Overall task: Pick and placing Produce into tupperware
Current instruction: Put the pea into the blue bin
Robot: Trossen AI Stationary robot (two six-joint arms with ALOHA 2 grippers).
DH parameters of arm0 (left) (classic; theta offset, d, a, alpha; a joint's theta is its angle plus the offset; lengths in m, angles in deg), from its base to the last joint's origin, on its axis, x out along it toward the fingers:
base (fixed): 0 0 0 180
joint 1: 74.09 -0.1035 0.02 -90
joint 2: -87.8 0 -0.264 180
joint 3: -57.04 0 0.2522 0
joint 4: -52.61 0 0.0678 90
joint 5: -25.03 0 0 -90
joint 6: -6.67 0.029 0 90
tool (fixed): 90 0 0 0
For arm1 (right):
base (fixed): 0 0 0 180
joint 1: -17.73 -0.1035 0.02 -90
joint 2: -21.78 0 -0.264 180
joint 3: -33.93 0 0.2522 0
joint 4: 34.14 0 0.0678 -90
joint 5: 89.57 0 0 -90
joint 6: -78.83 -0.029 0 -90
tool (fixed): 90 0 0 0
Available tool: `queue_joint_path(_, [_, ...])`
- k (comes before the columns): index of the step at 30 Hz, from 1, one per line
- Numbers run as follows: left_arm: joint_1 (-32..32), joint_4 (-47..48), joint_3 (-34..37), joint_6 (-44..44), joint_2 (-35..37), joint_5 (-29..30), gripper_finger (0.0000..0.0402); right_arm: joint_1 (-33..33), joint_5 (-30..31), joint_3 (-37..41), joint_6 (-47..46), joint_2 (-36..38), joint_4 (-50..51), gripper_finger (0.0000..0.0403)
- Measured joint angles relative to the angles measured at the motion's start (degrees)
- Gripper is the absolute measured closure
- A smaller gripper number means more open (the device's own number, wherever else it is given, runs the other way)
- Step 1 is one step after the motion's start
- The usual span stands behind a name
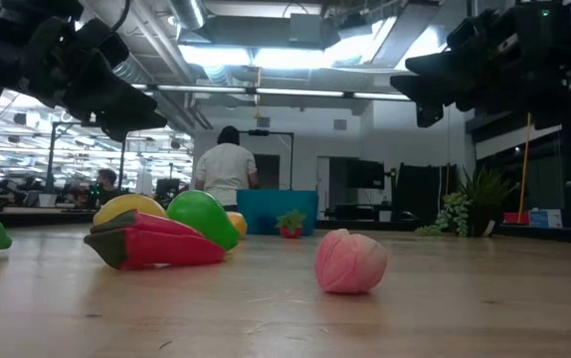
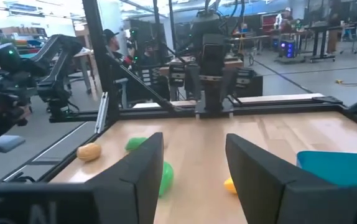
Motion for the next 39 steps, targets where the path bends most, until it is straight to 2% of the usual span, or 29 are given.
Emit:
queue_joint_path(7, [5.0, -13.5, 0.0, -1.3, 0.0, -8.4, 0.0211, -0.3, 0.0, 0.0, 1.2, 0.0, 0.1, 0.0226])
queue_joint_path(9, [6.9, -14.9, 0.0, -0.8, 0.3, -10.1, 0.0211, -0.3, 0.0, 0.0, 0.6, 0.0, 0.1, 0.0226])
queue_joint_path(12, [9.7, -13.5, 0.0, -1.7, 1.1, -9.7, 0.0211, -0.3, 0.0, 0.0, -0.3, 0.0, 0.1, 0.0226])
queue_joint_path(14, [11.7, -10.7, 0.0, -2.8, 1.4, -6.7, 0.0211, -0.3, 0.0, 0.0, -0.6, 0.0, 0.1, 0.0226])
queue_joint_path(19, [17.4, -2.5, 0.0, -6.3, 1.3, 5.4, 0.0211, -0.3, 0.0, 0.0, -1.5, 0.0, 0.1, 0.0226])
queue_joint_path(23, [21.8, -1.4, -0.3, -7.3, 1.3, 11.7, 0.0211, -0.3, 0.0, 0.0, -3.1, 0.0, 0.1, 0.0226])
queue_joint_path(26, [25.5, 0.4, -2.9, -6.0, 1.4, 16.7, 0.0211, -0.3, 0.0, 0.0, -3.2, 0.0, 0.1, 0.0226])
queue_joint_path(30, [31.7, 9.9, -8.5, -6.6, 1.2, 26.5, 0.0211, -1.1, 0.1, 0.0, -3.3, 0.0, 0.1, 0.0226])
queue_joint_path(34, [38.1, 18.8, -12.9, -12.5, 0.1, 37.5, 0.0211, -2.4, 0.1, 0.0, -3.2, 0.0, 0.1, 0.0226])
queue_joint_path(39, [45.5, 24.1, -15.6, -23.2, -2.3, 44.3, 0.0211, -3.9, 0.1, 0.0, -3.2, 0.0, 0.1, 0.0226])
